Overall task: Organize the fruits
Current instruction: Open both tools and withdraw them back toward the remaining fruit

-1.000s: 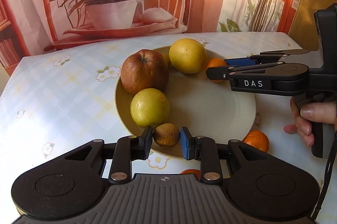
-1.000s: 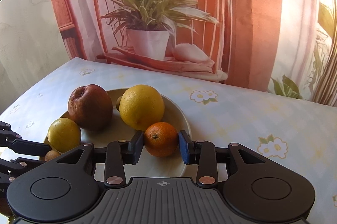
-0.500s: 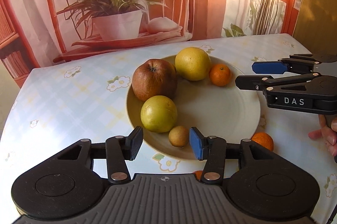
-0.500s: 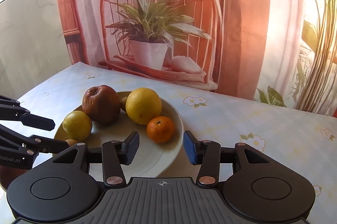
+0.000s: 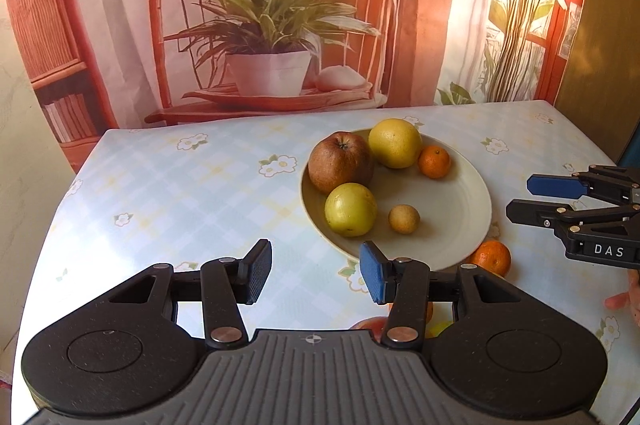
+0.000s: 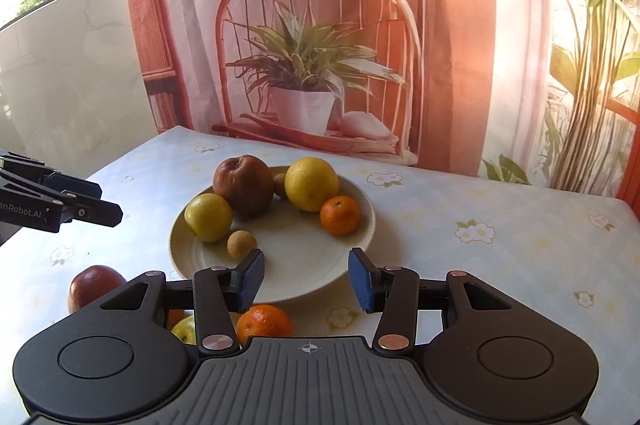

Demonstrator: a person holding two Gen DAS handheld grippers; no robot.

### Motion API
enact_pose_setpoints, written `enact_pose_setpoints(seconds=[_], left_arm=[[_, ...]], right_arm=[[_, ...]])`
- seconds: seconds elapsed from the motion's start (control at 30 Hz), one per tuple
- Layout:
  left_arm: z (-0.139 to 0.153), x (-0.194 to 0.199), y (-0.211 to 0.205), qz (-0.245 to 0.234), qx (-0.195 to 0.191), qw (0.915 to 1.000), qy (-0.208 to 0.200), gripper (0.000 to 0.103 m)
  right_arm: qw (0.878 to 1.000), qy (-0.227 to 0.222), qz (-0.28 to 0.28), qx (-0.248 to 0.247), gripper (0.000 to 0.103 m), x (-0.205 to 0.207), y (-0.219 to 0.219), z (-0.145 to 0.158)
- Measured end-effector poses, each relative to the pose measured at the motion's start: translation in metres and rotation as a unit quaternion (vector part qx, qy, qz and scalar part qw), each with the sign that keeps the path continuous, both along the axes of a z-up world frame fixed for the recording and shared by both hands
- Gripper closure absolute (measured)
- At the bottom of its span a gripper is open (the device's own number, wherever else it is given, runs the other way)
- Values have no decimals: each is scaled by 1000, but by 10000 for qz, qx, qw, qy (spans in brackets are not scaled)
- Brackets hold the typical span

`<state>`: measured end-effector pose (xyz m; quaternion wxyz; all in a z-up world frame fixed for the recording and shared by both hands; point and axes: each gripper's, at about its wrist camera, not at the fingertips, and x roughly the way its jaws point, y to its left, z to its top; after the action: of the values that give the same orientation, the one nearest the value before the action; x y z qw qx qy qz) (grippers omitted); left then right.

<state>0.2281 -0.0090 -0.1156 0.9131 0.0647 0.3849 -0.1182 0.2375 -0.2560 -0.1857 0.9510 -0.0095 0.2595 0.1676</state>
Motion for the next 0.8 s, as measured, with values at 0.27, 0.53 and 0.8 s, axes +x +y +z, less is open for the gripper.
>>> enact_pose_setpoints(seconds=[0.27, 0.53, 0.8], left_arm=[[0, -22, 20, 31, -238, 9997, 44, 52], [-9, -40, 24, -64, -412, 9990, 139, 52], [-10, -44, 37, 20, -488, 9987, 144, 52]], right_arm=[[10000, 29, -57, 35, 59, -33, 9, -1], [9999, 108, -107, 15, 59, -54, 17, -3], [9991, 160, 270, -270, 57, -54, 46, 6]])
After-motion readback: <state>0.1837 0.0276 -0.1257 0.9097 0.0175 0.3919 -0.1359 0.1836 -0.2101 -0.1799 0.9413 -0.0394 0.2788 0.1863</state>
